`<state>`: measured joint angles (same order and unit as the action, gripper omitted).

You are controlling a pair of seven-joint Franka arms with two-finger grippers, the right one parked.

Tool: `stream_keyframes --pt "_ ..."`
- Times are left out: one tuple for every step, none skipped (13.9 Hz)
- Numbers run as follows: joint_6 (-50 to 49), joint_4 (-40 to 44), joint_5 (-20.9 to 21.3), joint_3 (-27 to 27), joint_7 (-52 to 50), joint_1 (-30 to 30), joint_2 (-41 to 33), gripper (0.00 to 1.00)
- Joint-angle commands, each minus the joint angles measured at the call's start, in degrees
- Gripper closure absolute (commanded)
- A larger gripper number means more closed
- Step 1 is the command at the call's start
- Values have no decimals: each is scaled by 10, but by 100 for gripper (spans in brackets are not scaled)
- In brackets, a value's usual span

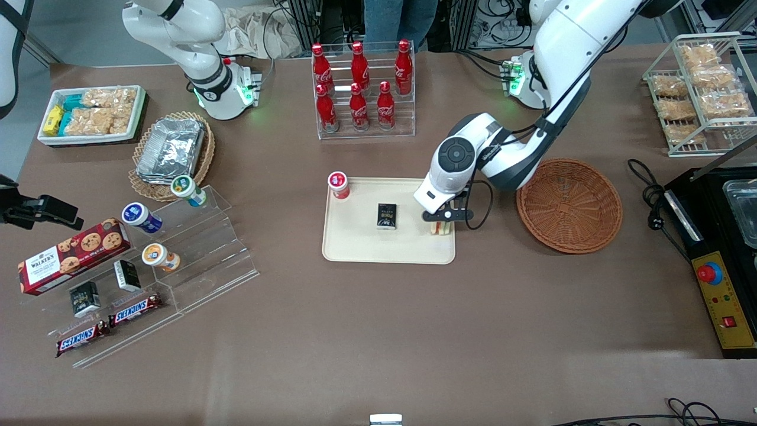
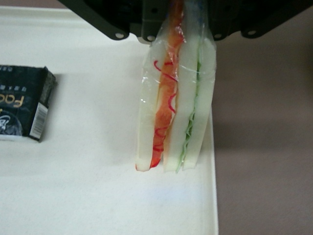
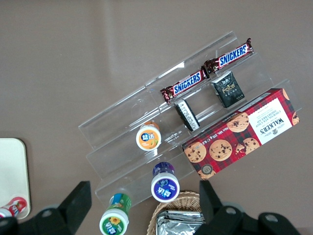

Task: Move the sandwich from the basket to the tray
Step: 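Lower the sandwich onto the tray beside the black box and release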

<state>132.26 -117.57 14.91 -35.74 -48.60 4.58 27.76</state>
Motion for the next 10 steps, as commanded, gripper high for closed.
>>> stream_keyframes --pt "19 8 27 -4 -13 -5 17 100" --pt "19 8 28 -4 -12 -4 19 90" --pt "19 10 28 -4 -11 -4 24 35" --pt "18 11 28 -4 -13 -3 25 0" --pt "15 13 28 -3 -12 -3 25 0" --pt "12 16 28 -2 -11 -5 28 0" --pt "11 17 28 0 -13 -5 27 0" --pt "-2 23 27 -1 -24 -2 21 0" --pt "-33 35 27 -1 -40 0 13 0" --pt "-69 67 27 -3 -50 1 7 0"
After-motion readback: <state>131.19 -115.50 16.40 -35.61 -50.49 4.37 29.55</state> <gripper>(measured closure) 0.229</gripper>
